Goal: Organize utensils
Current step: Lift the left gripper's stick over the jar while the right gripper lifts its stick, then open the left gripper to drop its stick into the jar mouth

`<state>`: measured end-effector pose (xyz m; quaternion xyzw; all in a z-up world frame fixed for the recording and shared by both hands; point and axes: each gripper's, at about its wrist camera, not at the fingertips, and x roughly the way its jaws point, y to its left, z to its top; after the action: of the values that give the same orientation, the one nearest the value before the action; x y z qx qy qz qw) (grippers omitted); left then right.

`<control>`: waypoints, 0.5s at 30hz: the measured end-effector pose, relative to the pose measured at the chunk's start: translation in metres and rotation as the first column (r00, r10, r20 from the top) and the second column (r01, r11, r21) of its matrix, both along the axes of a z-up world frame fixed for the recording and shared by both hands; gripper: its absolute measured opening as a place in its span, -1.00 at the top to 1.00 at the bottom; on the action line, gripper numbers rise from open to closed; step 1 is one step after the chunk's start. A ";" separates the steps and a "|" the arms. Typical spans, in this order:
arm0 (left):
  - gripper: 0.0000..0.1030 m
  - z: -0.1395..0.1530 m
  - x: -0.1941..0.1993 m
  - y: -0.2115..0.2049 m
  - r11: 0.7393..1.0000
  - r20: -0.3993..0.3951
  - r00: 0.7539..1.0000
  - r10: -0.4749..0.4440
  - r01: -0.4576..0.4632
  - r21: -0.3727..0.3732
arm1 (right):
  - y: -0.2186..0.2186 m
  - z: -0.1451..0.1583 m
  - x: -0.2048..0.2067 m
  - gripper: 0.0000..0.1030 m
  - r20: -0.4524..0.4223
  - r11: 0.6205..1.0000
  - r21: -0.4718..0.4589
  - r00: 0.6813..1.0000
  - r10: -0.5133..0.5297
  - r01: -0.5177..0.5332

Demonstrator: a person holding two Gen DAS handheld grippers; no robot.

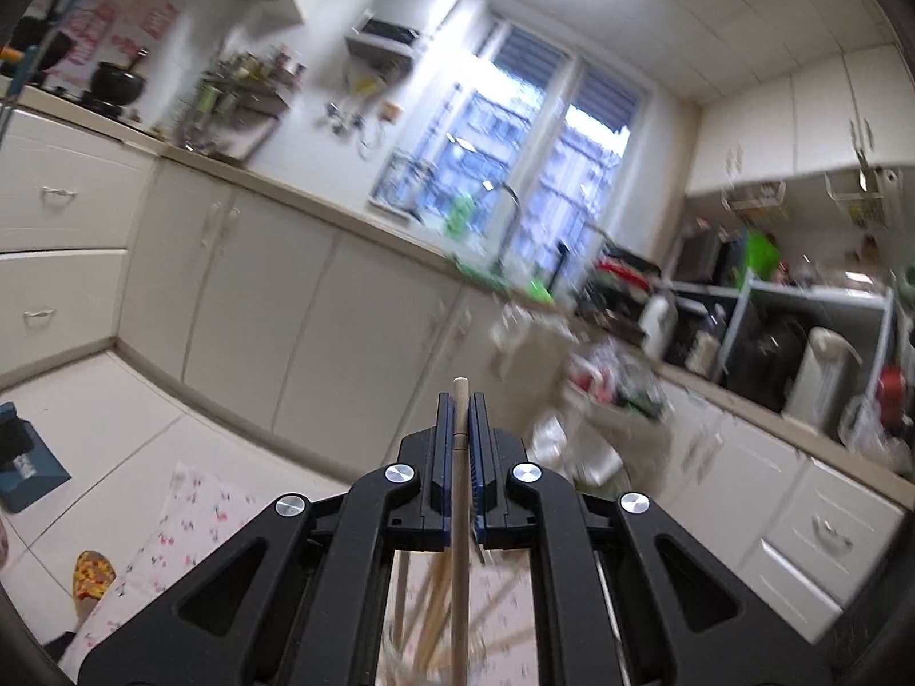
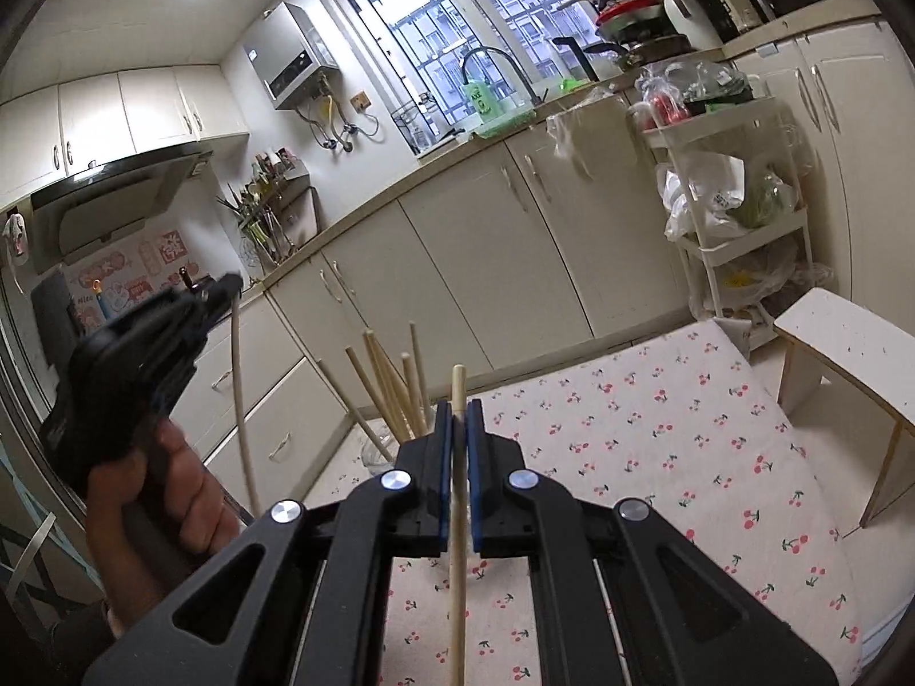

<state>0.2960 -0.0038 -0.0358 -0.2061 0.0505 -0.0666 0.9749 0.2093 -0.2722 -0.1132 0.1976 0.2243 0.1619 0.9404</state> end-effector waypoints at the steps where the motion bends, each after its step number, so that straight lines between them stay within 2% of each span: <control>1: 0.90 0.000 0.006 -0.002 1.000 0.015 1.000 0.024 -0.024 -0.006 | -0.002 -0.003 0.001 0.89 -0.007 1.000 0.004 1.000 -0.002 0.002; 7: 0.90 -0.003 0.030 -0.011 0.994 0.072 0.991 0.112 -0.110 -0.022 | -0.008 -0.011 0.003 0.89 -0.031 0.999 0.034 0.999 -0.009 0.010; 15: 0.90 -0.017 0.041 -0.023 0.987 0.093 0.983 0.160 -0.159 -0.020 | -0.012 -0.017 0.005 0.89 -0.058 0.998 0.066 0.998 -0.001 0.005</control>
<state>0.3370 -0.0267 -0.0532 -0.2122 -0.0127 0.0015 0.9771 0.2139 -0.2839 -0.1300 0.2333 0.2459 0.1621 0.9267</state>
